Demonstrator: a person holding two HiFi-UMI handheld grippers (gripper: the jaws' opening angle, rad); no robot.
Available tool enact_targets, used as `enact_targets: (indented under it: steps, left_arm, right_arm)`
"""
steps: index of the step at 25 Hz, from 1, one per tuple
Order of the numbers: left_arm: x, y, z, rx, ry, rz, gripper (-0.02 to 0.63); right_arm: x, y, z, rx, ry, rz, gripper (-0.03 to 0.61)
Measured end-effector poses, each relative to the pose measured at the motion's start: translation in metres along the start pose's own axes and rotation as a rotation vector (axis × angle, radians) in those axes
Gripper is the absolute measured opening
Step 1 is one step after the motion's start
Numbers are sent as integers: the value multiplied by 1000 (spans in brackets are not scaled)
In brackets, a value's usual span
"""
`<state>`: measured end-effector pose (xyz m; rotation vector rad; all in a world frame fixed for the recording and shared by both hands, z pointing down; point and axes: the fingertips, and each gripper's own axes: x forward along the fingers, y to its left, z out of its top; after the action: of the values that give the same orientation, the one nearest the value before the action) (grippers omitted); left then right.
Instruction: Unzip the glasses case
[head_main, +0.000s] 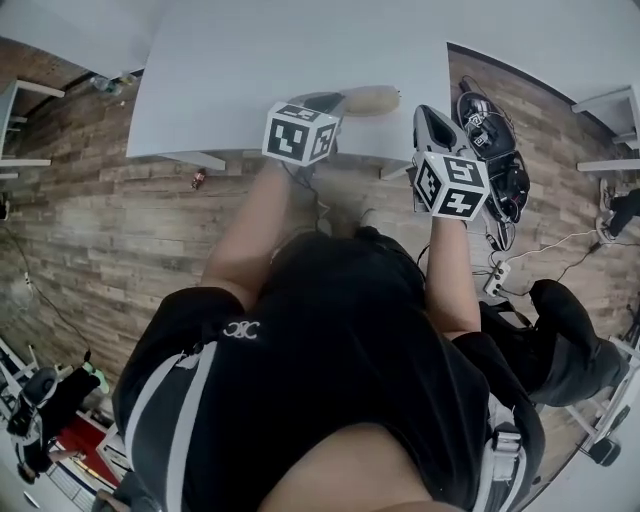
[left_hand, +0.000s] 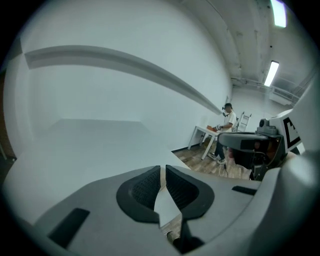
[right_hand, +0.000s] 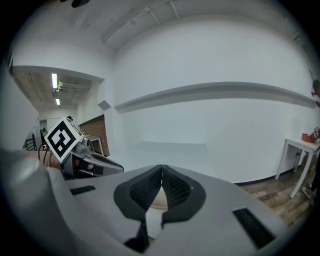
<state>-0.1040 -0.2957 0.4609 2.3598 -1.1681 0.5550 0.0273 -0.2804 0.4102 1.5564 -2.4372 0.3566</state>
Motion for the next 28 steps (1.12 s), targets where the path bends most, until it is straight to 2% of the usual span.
enact_targets:
  steps: [3, 6, 9, 12, 20, 25, 27, 28]
  left_arm:
    - [25, -6, -7, 56, 91, -29, 48]
    - [52, -7, -16, 79, 202, -69, 106]
    - [83, -5, -19, 93, 264, -119, 153]
    - [114, -2, -27, 147, 340, -167, 224]
    - [178, -1, -42, 321, 528, -258, 263]
    - [207, 1, -50, 336, 632, -314, 272]
    - [215, 8, -60, 360, 694, -319, 272]
    - [218, 10, -66, 367, 731, -326, 293]
  right_arm:
    - [5, -13, -3, -2, 18, 15, 14]
    - [4, -25, -8, 0, 25, 23, 14]
    - [1, -40, -17, 6, 41, 20, 14]
    - [-4, -56, -27, 5, 53, 7, 14]
    - [-10, -108, -36, 40, 74, -56, 14]
    - [-10, -120, -49, 53, 109, -57, 14]
    - [-10, -121, -53, 46, 121, -49, 14]
    - [-11, -122, -54, 44, 125, -48, 14]
